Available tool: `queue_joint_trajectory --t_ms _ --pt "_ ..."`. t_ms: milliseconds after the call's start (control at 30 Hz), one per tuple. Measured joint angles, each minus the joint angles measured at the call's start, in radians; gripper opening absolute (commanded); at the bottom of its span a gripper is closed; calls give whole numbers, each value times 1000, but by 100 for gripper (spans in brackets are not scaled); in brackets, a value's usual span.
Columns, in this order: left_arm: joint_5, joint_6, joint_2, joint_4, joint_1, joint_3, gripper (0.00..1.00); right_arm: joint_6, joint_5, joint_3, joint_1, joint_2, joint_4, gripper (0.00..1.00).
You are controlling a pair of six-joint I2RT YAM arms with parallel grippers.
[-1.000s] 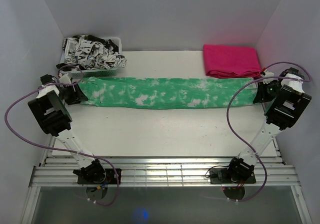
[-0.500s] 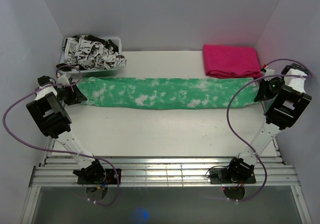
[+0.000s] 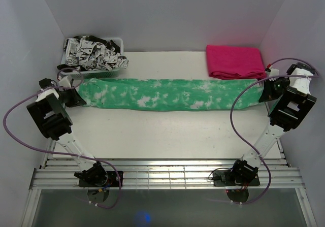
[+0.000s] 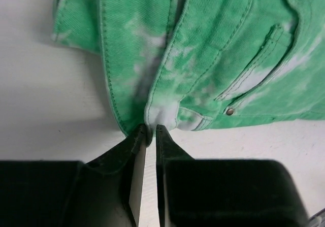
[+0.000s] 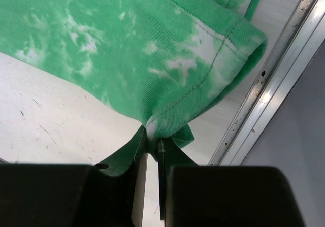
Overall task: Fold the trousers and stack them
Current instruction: Flatten the trousers out
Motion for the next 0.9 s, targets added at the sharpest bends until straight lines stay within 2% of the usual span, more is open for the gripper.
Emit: queue_joint_trajectory --t_ms 33,67,300,467,633,800,900 --pt "4 0 1 -2 1 5 3 0 0 12 0 0 -10 8" --pt "8 -6 1 -6 3 12 0 0 -1 25 0 0 -20 8" --pt "81 -12 -7 -96 6 190 0 -1 -7 261 0 -1 -117 8" --pt "113 18 -109 -159 3 217 0 -21 -7 270 -2 -63 -121 8" --pt "158 99 -335 -217 81 130 0 -85 3 152 -37 -196 -129 8" --pt "182 272 -596 -303 250 -48 0 -188 40 -61 -115 -353 -140 8" --pt "167 397 -698 -376 346 -167 0 -254 90 -221 -150 -412 -131 8"
